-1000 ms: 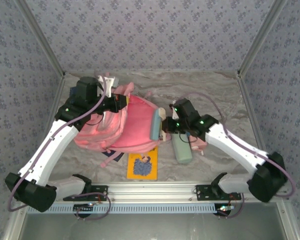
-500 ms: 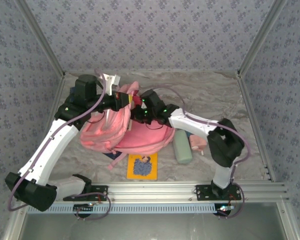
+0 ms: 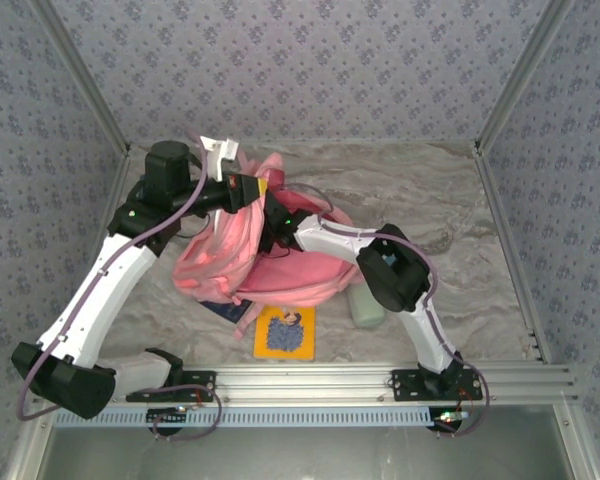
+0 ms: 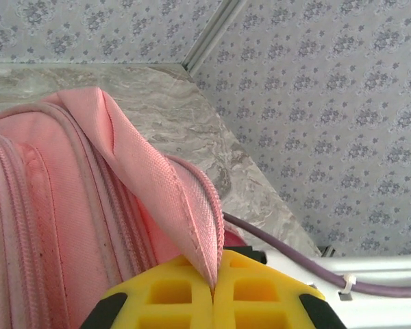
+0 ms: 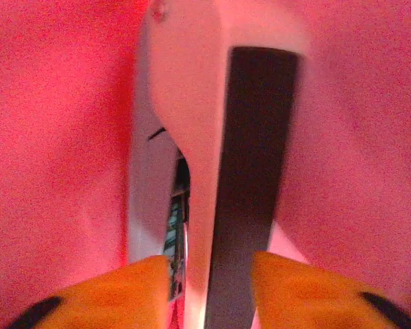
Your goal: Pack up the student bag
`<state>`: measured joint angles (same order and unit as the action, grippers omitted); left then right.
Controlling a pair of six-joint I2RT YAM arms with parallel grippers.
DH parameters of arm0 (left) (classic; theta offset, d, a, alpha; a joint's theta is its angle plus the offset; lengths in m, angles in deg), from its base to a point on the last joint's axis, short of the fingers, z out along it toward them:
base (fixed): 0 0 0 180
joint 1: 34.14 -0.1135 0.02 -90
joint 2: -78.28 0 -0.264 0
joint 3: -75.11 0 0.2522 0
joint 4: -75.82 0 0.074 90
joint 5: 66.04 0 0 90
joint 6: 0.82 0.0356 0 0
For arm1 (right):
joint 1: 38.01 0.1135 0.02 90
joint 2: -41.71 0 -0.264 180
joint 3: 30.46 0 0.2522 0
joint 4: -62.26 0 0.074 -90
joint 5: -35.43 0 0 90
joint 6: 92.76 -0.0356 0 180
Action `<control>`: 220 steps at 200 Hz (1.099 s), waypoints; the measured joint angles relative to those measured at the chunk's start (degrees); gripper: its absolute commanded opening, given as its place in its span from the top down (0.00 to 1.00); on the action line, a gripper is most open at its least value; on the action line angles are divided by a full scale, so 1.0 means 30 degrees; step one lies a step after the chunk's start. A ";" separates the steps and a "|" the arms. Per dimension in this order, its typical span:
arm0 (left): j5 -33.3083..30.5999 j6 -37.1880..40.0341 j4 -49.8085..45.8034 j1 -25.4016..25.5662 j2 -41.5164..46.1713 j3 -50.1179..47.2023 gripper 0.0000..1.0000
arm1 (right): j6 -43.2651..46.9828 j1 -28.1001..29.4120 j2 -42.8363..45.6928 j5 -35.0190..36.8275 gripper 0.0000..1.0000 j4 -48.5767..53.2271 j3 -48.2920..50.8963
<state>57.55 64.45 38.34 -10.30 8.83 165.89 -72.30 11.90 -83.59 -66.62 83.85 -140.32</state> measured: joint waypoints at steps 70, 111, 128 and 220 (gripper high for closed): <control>-0.0058 -0.0007 0.0197 -0.0546 -0.0175 0.0015 1.00 | 0.3344 0.0350 0.2841 0.0335 0.35 0.0095 0.2157; -0.1814 -0.0736 0.0204 -0.0590 0.0131 -0.0189 1.00 | 0.5923 -0.0117 0.8306 0.1064 0.35 0.0211 0.5355; -0.2929 -0.1326 0.0277 -0.0590 0.0801 -0.0787 1.00 | 0.6921 -0.0262 1.0571 0.1523 0.36 0.0459 0.6783; -0.5523 -0.3861 0.1020 -0.0284 0.2106 -0.4087 1.00 | 0.3912 -0.4845 1.9533 0.9136 0.34 1.2735 1.1606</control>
<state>40.98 52.87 41.40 -11.15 15.14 153.63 -60.56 -2.63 -24.99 -39.21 122.06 -105.50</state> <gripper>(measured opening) 0.043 0.651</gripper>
